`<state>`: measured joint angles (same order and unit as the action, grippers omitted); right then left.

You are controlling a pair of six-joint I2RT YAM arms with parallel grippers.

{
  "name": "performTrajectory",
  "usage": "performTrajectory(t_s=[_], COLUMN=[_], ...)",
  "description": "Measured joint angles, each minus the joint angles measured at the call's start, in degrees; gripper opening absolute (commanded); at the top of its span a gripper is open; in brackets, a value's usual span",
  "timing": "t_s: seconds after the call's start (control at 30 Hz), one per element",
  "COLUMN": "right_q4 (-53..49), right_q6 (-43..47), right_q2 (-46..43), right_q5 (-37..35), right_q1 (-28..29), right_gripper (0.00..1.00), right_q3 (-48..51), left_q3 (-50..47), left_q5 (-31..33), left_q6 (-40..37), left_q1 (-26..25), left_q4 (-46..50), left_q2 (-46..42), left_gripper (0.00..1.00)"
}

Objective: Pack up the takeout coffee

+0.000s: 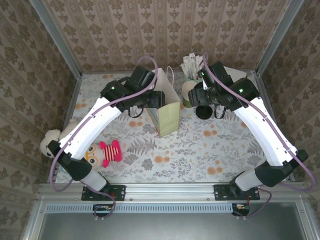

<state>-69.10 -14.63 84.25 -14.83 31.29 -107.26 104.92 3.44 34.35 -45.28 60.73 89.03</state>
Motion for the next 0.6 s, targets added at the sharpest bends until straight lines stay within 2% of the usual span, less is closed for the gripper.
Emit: performTrajectory(t_s=[0.13,0.3,0.43,0.5,0.6], right_q4=[-2.08,-3.13,-1.64,-0.55,0.55], right_q6=[0.66,1.03,0.87,0.72,0.35], right_q2=[0.0,0.11,1.75,3.65,8.02], right_q5=[0.28,4.39,6.78,7.04,7.17], right_q1=[0.02,1.6,4.98,6.43,8.63], right_gripper=[0.65,0.64,0.64,0.63,0.63], right_q3=[-2.32,-8.92,-14.29,-16.26,-19.43], left_q3=[-1.81,-3.41,-2.89,-1.99,-1.44], left_q5=[-0.28,-2.56,-3.89,-4.68,-5.44], left_q6=[-1.29,-4.76,-7.67,-8.83,-10.23], left_q1=[1.01,6.73,10.91,11.26,11.3], left_q4=[-0.04,-3.45,-7.43,-8.85,-10.69], left_q2=[-3.37,-6.95,-5.81,-3.98,-1.14], left_gripper=[0.87,0.89,0.86,0.8,0.56])
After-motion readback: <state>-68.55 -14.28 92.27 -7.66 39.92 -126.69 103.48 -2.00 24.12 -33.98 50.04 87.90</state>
